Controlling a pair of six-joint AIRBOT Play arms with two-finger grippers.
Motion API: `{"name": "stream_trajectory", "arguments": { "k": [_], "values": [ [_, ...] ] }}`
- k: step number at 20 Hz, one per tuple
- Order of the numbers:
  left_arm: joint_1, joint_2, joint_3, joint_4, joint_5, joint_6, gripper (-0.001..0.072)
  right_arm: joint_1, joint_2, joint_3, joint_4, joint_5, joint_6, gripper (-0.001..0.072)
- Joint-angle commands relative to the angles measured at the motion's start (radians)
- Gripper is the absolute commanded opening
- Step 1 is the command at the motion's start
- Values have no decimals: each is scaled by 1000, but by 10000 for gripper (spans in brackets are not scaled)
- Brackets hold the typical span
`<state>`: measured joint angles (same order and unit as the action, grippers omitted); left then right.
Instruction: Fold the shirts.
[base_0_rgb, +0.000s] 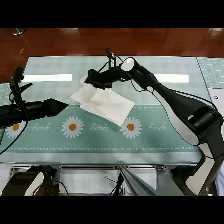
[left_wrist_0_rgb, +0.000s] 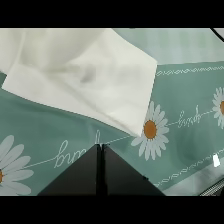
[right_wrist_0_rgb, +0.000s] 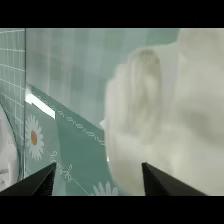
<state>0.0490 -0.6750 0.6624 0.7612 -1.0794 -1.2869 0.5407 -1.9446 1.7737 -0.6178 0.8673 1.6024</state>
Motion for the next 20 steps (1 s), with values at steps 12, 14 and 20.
{"name": "stream_trajectory", "arguments": {
  "k": [12, 14, 20],
  "values": [
    [113, 1, -3, 3, 14, 4, 20, -346, 943, -960, -648, 78, 341, 626],
    [113, 1, -5, 3, 14, 4, 20, -317, 1009, -1205, -422, -175, 389, 626],
    [113, 1, -29, 3, 11, 4, 20, -243, 686, -1187, 132, -182, -101, 626]
  ]
}}
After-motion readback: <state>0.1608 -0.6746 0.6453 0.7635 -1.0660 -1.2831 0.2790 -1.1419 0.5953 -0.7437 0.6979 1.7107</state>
